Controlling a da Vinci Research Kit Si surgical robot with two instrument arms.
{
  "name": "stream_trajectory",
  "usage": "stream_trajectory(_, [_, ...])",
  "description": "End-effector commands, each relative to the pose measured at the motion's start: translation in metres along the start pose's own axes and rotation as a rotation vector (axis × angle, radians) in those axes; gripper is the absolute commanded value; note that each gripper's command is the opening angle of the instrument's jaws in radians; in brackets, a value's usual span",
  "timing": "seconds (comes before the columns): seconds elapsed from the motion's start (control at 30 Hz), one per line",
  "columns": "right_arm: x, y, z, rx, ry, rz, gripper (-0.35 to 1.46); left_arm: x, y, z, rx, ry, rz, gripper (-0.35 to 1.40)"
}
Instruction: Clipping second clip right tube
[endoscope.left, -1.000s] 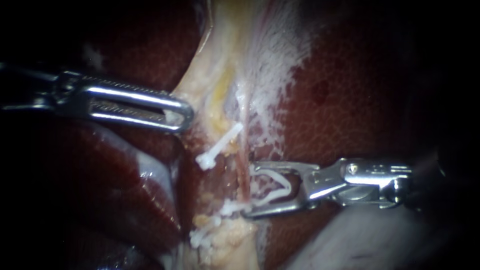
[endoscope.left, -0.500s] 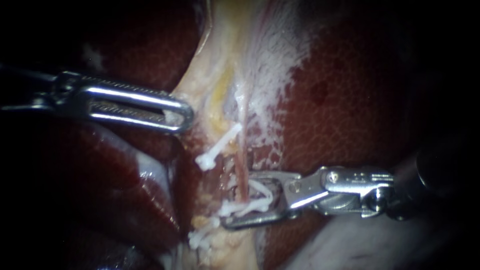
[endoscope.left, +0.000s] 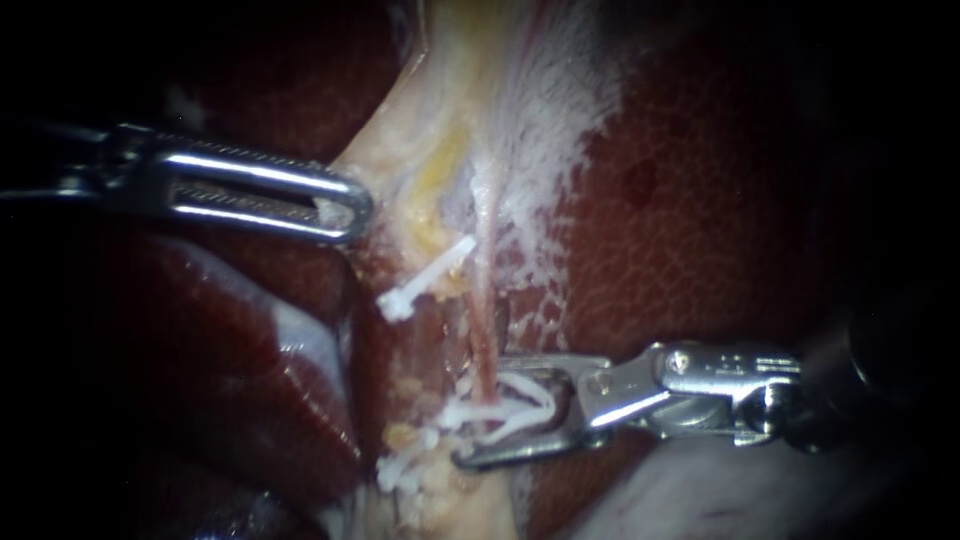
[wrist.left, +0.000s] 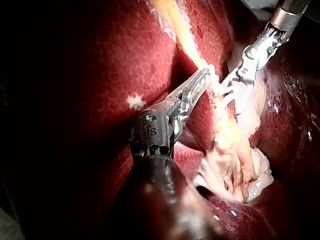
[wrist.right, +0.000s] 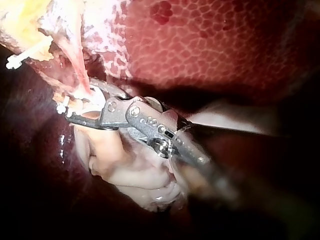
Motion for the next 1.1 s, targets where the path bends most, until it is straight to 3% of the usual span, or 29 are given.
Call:
stream_trajectory(0.03, [0.0000,-0.0001,0.0000,0.000,0.000,0.000,0.48,0.0000,0.0000,0.0000,0.000,-0.001,-0.001,-0.35])
stream_trajectory(0.4, [0.0001,0.0000,0.0003,-0.001,0.001,0.030,0.39,-0.0002,0.0000,-0.0001,-0.003,-0.002,-0.002,-0.35])
stream_trajectory(0.43, [0.0002,0.0000,0.0003,-0.001,0.002,0.042,0.30,-0.0002,0.0000,-0.0001,-0.003,-0.002,-0.002,-0.35])
stream_trajectory(0.47, [0.0002,0.0000,0.0002,-0.001,0.002,0.054,0.05,-0.0002,0.0000,-0.0001,-0.003,-0.002,-0.002,-0.35])
stream_trajectory(0.5, [0.0001,0.0000,0.0001,-0.001,0.002,0.060,-0.07,-0.0002,0.0000,-0.0001,-0.003,-0.002,-0.002,-0.35])
stream_trajectory(0.63, [0.0001,0.0000,0.0000,-0.001,0.003,0.113,-0.35,-0.0002,0.0000,0.0000,-0.003,-0.002,-0.002,-0.35])
stream_trajectory(1.1, [-0.0002,0.0000,-0.0002,0.001,0.003,0.140,-0.35,-0.0002,0.0000,0.0000,-0.003,-0.002,-0.002,-0.35])
